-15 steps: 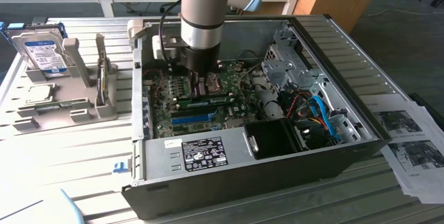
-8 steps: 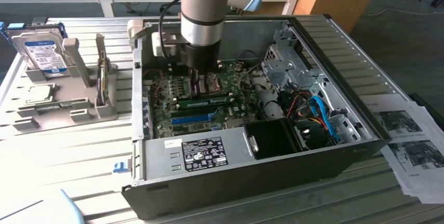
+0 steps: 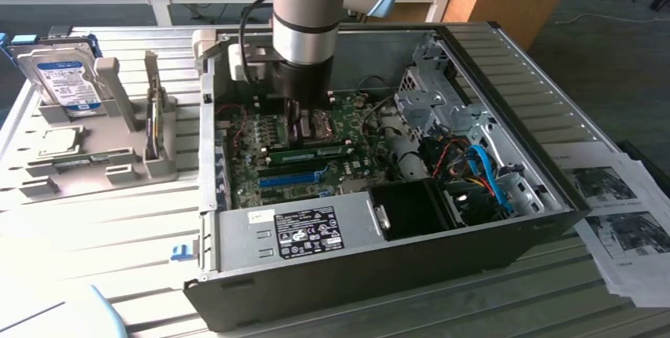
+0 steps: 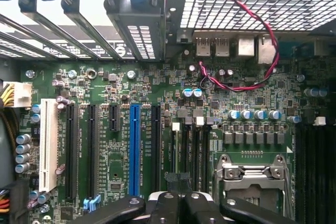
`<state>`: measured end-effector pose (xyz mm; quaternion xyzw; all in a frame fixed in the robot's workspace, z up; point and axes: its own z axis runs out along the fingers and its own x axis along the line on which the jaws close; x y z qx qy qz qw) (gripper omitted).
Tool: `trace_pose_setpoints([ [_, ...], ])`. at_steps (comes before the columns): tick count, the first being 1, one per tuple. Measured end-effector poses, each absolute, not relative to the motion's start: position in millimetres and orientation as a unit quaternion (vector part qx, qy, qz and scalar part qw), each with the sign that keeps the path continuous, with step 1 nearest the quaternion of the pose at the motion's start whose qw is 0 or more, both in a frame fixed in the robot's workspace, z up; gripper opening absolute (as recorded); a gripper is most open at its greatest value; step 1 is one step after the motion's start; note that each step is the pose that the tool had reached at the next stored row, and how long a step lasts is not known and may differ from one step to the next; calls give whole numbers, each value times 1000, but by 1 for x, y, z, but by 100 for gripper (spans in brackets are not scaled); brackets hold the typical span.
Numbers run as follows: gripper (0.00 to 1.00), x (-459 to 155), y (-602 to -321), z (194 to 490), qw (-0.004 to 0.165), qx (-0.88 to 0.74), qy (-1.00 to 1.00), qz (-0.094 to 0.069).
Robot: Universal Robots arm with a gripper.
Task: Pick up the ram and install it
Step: 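Press down the ram until it locks into place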
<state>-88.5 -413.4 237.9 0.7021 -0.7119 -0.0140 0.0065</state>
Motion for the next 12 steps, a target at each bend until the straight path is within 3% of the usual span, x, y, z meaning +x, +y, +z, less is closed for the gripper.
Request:
trace_pose_setpoints([
  [12,9,-89,-413,248,7,702,-712,-14],
])
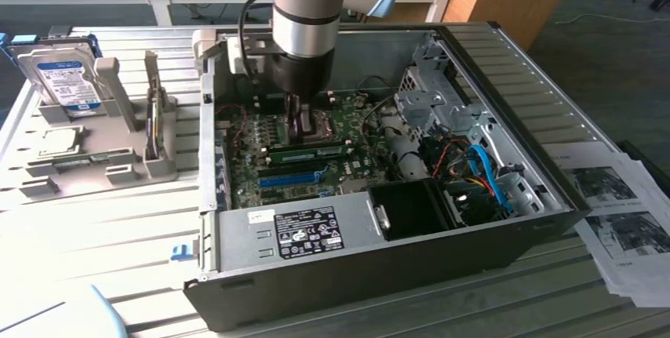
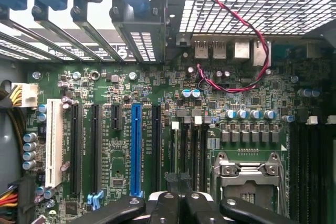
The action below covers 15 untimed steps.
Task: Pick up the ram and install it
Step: 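Press down the ram until it locks into place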
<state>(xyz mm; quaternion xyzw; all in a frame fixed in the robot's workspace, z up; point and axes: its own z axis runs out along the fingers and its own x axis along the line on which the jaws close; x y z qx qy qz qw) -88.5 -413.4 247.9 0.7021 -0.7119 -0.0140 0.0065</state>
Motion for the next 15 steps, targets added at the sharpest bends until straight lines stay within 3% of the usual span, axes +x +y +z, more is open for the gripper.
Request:
trace_pose_setpoints([
  [15,9,-89,-413,263,7,702,-712,-14],
])
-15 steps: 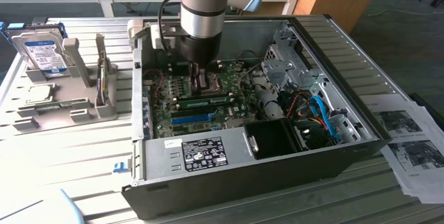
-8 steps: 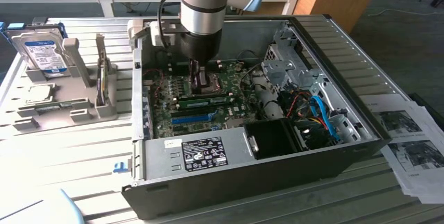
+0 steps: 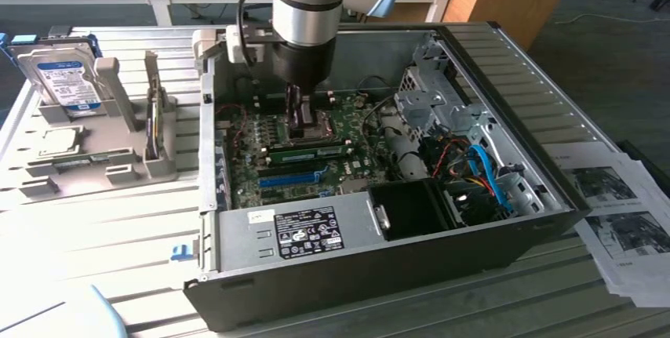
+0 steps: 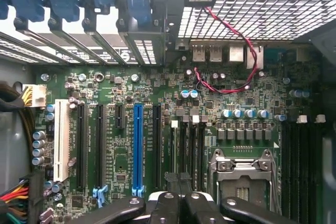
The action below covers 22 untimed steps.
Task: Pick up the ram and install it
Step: 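Press down the ram until it locks into place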
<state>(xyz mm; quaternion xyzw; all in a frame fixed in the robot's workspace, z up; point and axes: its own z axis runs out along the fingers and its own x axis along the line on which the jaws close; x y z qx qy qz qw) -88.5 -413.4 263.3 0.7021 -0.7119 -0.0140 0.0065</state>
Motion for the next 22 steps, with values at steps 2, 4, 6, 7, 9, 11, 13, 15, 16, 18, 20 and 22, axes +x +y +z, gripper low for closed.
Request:
trace_pose_setpoints([
  [2,9,-89,-413,266,7,702,-712,-14],
  [4,9,-89,-413,268,7,702,-712,-14],
  [6,9,-89,-413,271,7,702,-712,-14],
  [7,9,-89,-413,272,6,702,-712,-14],
  [9,9,-89,-413,275,7,702,-712,-14],
  [11,9,-89,-413,278,7,702,-712,-14],
  [13,9,-89,-413,281,7,702,-712,-14],
  [15,9,-89,-413,284,7,702,-712,-14],
  [16,9,-89,-413,285,7,702,-712,-14],
  [18,9,-89,-413,288,7,702,-712,-14],
  [20,9,-89,-413,291,7,702,-712,-14],
  [22,9,-89,-413,294,7,702,-712,-14],
])
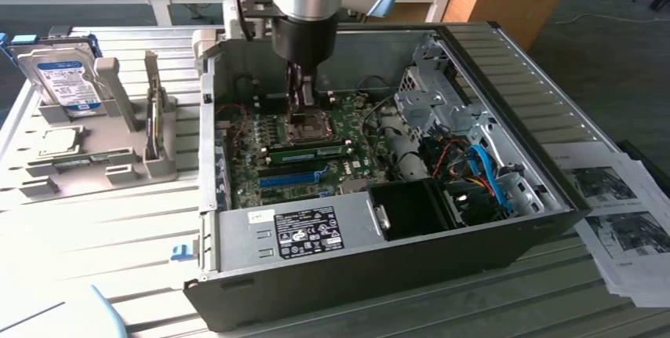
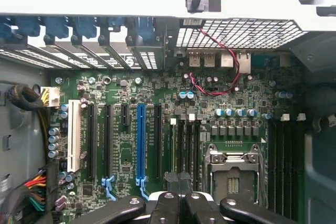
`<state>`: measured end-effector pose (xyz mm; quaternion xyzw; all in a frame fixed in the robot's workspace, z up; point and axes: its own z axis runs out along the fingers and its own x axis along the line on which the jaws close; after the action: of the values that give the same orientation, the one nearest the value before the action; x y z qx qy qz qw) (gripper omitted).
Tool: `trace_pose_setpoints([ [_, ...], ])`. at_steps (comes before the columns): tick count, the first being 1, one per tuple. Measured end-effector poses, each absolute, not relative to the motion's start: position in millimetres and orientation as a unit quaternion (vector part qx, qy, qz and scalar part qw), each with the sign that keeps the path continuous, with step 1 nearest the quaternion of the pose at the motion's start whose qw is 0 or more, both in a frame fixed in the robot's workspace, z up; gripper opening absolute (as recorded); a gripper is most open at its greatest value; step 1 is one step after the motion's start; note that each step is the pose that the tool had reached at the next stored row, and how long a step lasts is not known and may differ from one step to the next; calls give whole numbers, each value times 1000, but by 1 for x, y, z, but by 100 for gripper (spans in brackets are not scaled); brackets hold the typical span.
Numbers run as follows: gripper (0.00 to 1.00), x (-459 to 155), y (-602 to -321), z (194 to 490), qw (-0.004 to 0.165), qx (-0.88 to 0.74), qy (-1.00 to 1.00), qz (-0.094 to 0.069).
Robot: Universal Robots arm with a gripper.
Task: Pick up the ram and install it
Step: 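Press down the ram until it locks into place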
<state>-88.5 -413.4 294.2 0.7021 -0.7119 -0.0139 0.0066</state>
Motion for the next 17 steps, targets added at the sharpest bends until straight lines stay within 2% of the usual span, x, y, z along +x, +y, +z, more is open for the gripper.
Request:
trace_pose_setpoints([
  [17,9,-89,-413,314,7,702,-712,-14],
])
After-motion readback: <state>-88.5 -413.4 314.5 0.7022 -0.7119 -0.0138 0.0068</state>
